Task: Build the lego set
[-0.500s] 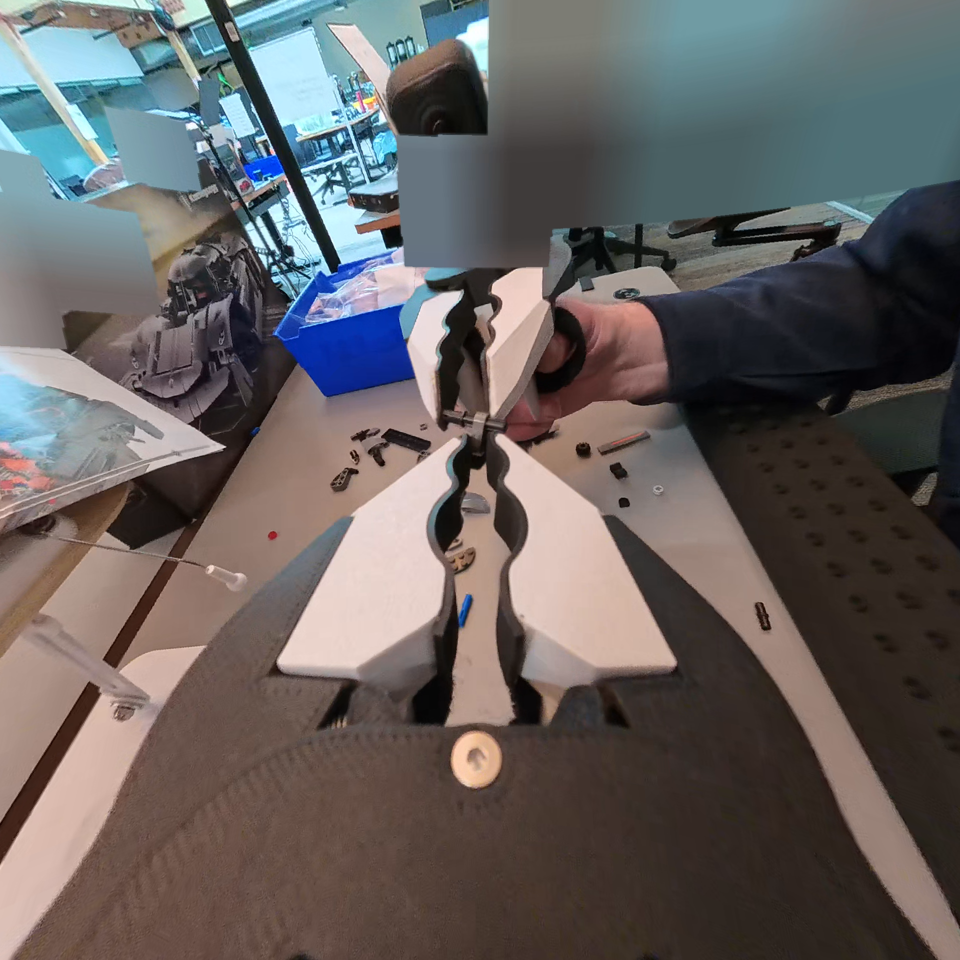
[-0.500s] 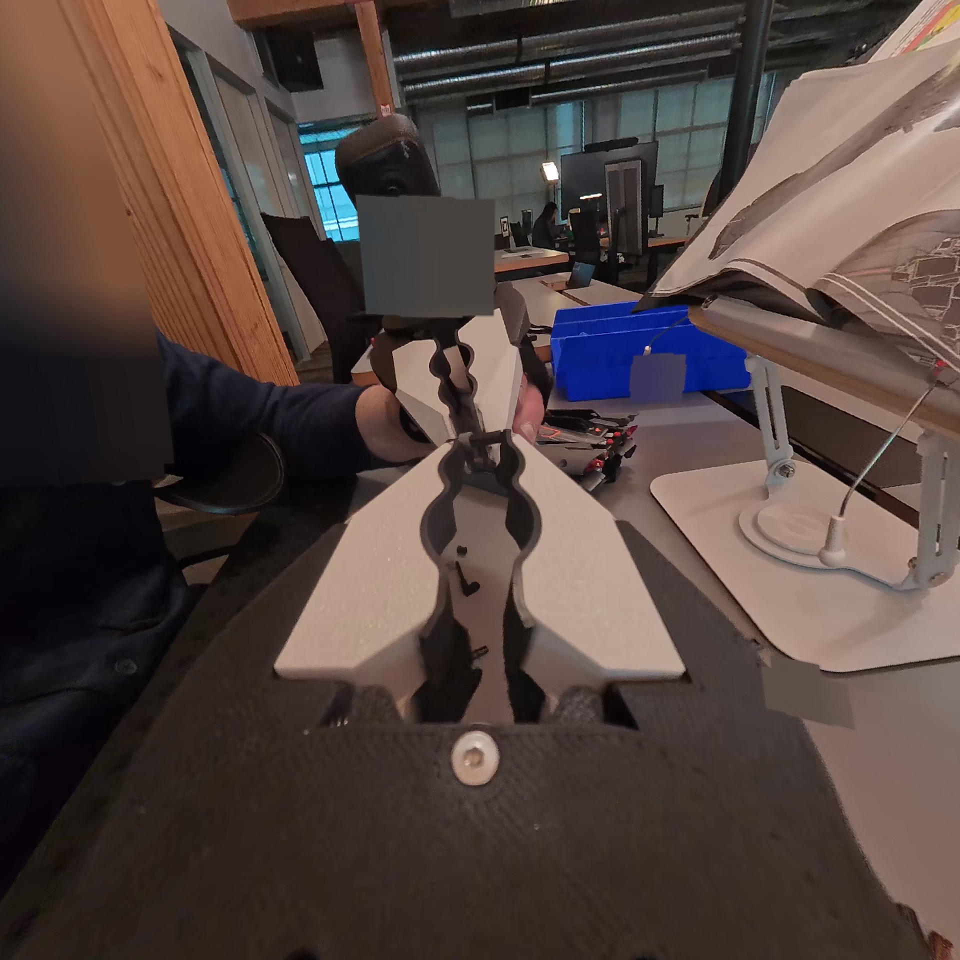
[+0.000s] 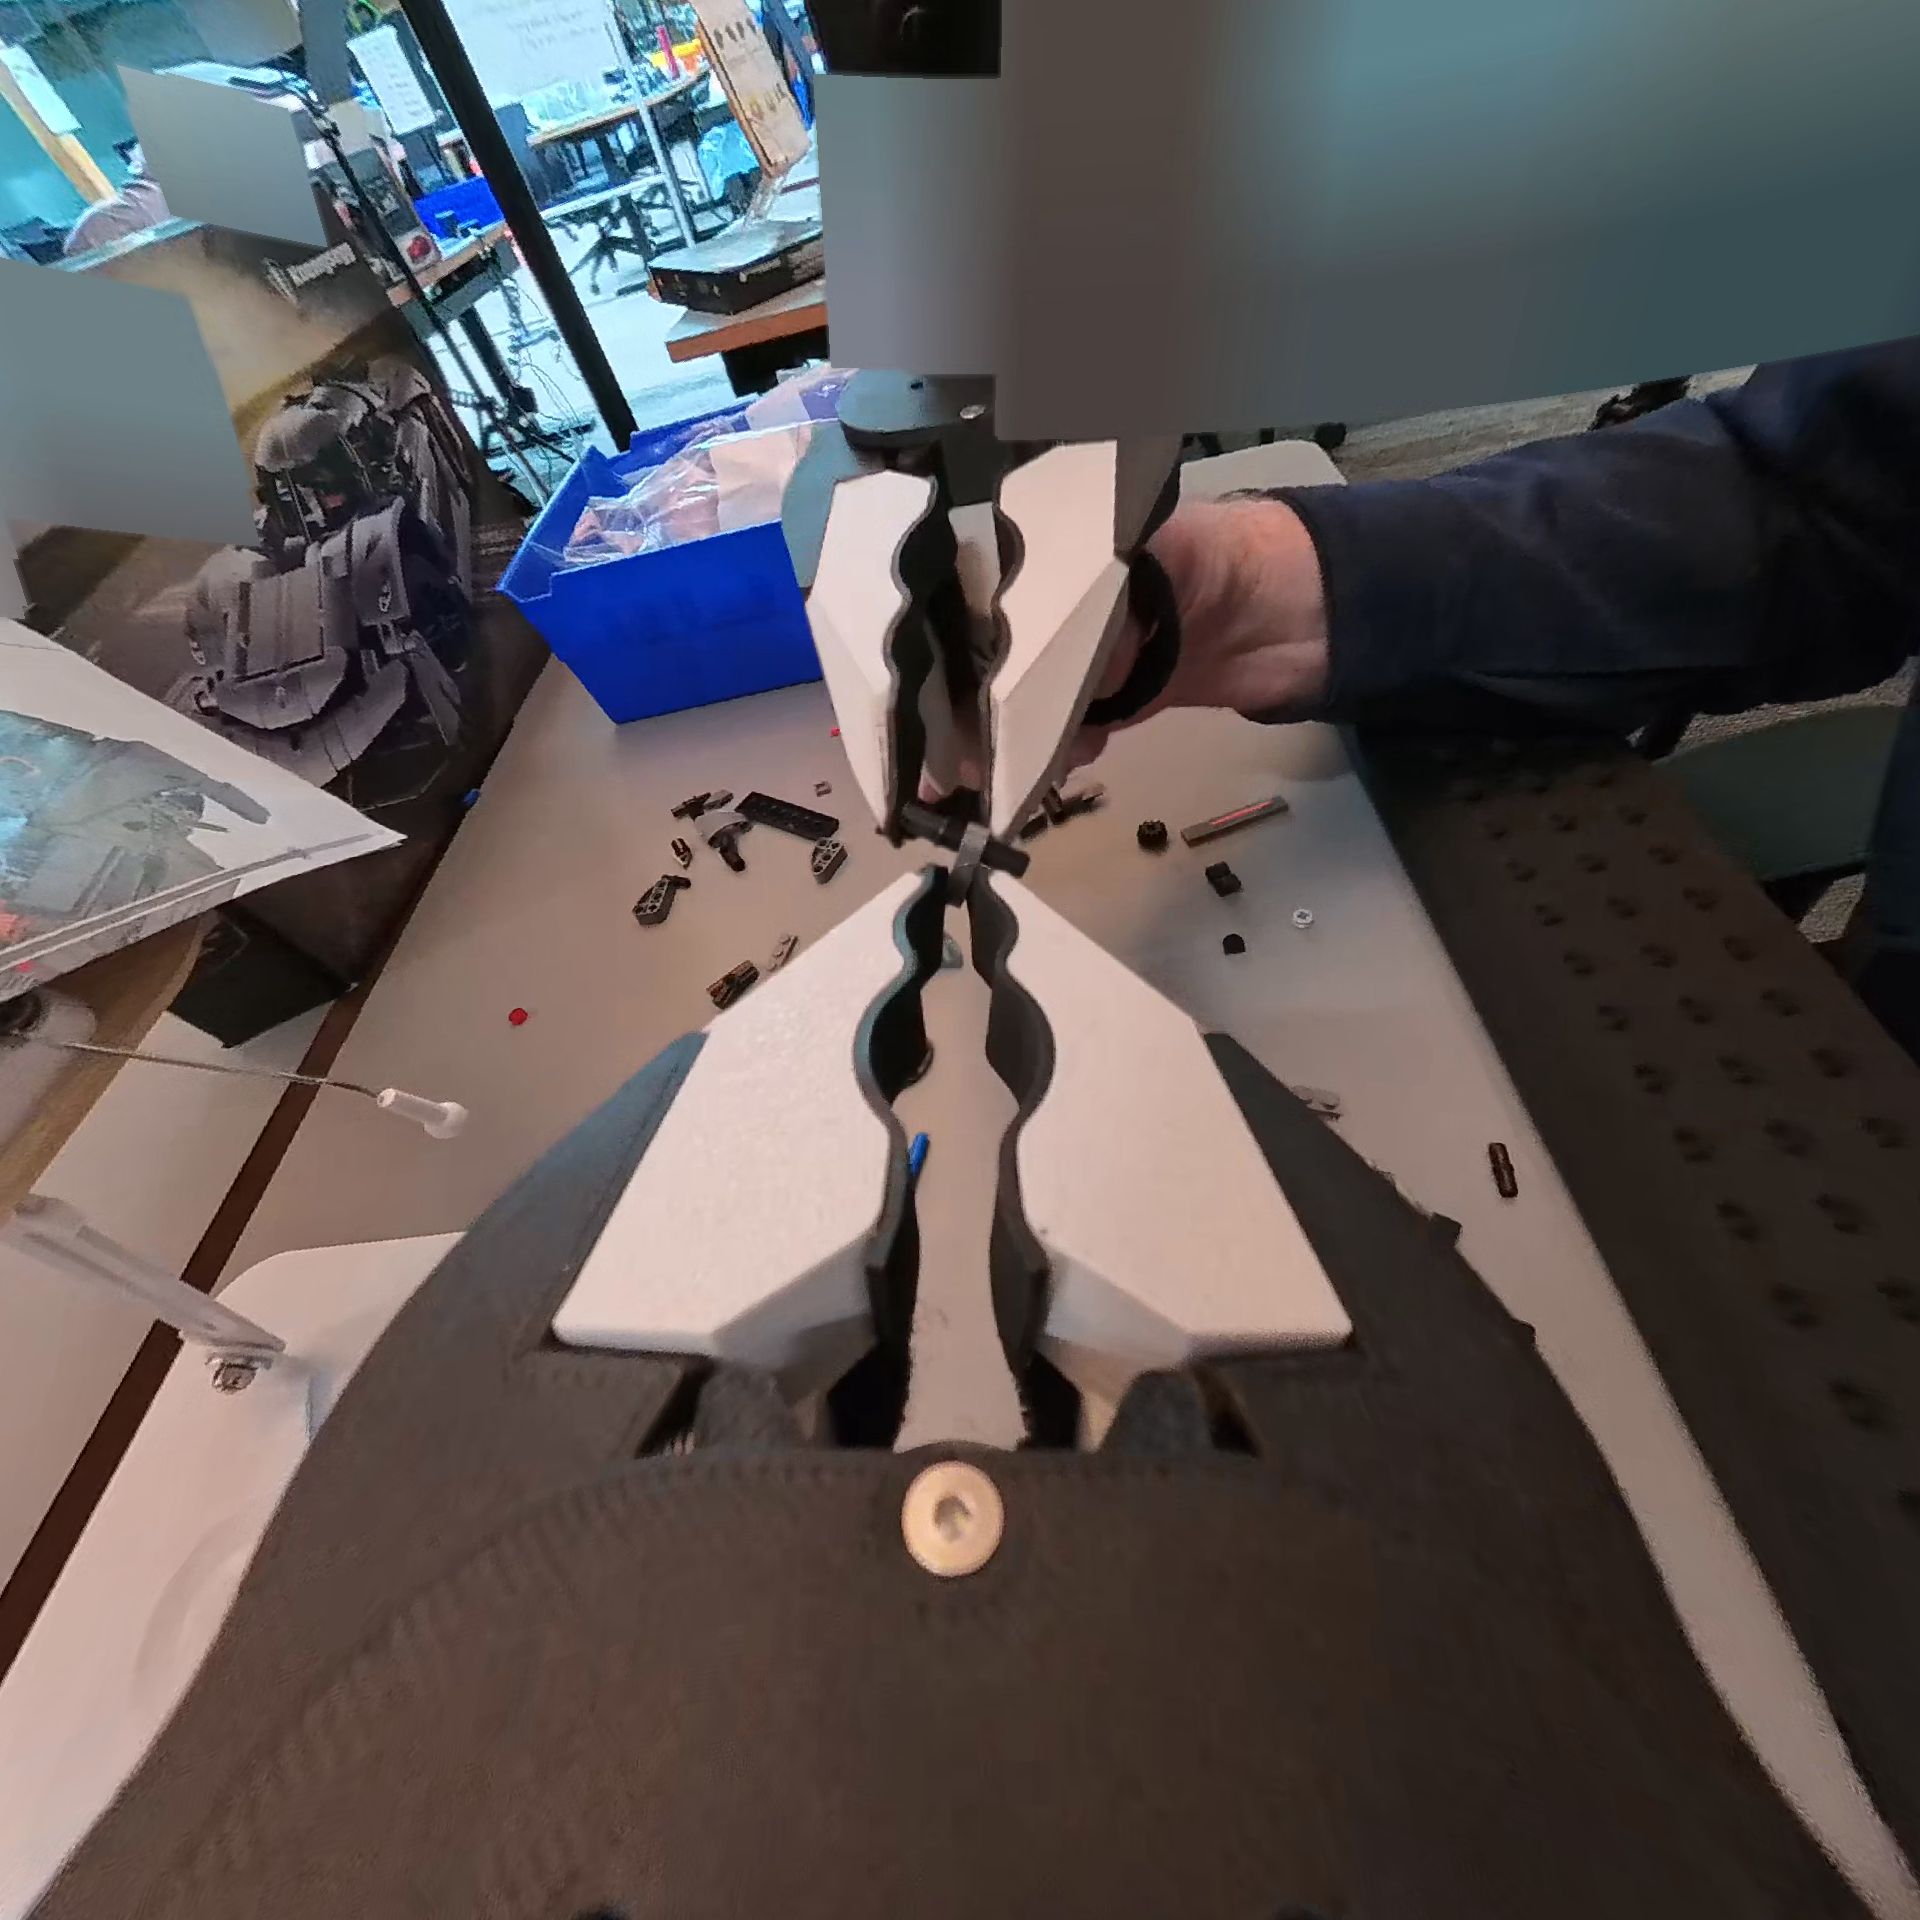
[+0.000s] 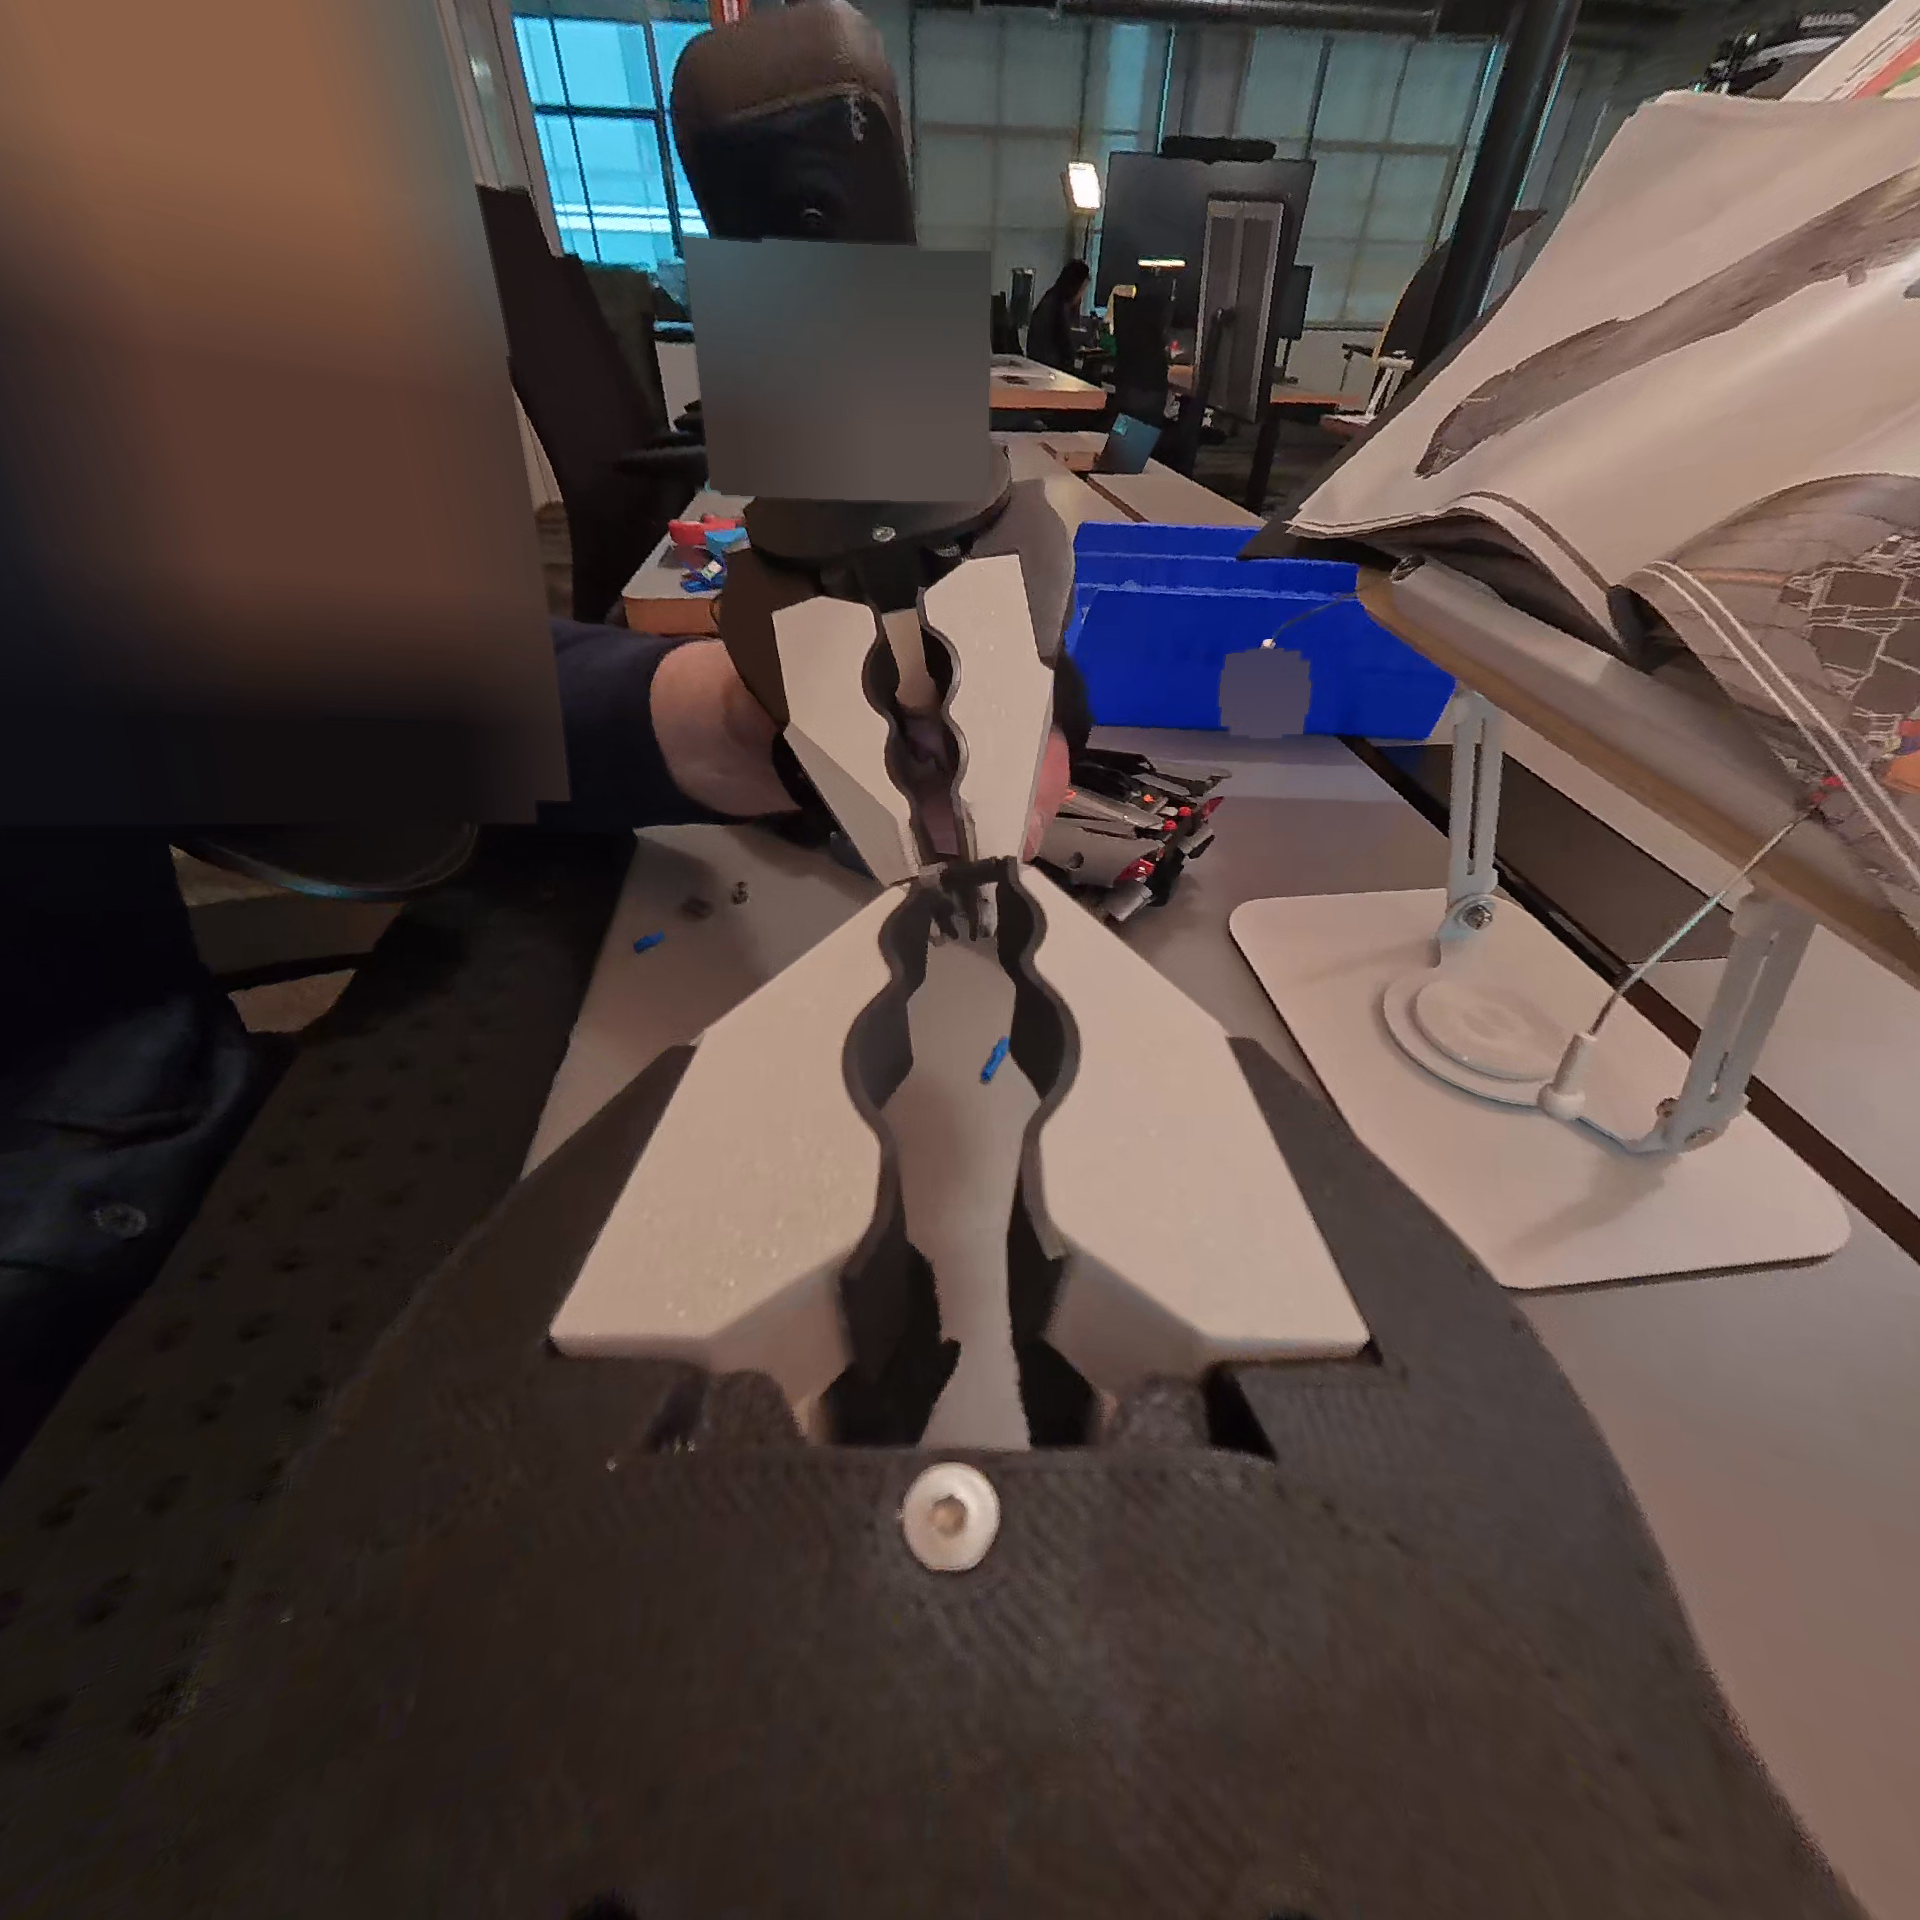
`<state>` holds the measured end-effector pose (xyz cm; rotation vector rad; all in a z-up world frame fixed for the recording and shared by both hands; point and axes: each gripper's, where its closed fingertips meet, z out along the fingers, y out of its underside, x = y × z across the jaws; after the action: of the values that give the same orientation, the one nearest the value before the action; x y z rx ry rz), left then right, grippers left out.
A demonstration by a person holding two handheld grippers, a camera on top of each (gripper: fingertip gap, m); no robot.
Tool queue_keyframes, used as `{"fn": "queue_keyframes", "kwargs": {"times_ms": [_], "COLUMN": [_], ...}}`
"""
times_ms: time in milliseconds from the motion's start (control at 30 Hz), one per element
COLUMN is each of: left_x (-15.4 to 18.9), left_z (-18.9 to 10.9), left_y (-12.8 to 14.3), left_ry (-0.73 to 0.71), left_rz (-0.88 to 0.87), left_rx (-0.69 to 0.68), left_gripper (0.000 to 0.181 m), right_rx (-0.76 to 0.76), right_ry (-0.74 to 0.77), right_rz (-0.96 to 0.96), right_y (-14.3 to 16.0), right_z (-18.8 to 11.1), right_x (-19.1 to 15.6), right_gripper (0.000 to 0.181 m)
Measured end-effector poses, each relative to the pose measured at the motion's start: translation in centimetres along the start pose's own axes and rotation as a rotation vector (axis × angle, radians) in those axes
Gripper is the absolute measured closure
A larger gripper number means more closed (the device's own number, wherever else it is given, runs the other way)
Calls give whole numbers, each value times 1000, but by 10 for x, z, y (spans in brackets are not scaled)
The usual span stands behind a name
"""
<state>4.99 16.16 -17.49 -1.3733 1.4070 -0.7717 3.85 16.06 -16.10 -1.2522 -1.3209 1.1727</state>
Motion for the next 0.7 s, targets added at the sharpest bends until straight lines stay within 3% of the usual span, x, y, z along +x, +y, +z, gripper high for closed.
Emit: {"fn": "queue_keyframes", "kwargs": {"times_ms": [133, 433, 700], "left_x": [-2, -1, 10], "left_z": [1, 2, 3], "left_y": [5, 27, 45], "left_ry": [-22, -51, -29], "left_rz": [11, 123, 279], "left_rx": [-49, -246, -414], "left_gripper": [181, 181, 181], "right_rx": [-53, -224, -337], "right_ry": [74, 176, 102], "right_rz": [-96, -277, -327], "right_y": [3, 20, 40], "right_z": [0, 5, 10], "right_x": [4, 9, -3], "right_gripper": [176, 166, 170]}}
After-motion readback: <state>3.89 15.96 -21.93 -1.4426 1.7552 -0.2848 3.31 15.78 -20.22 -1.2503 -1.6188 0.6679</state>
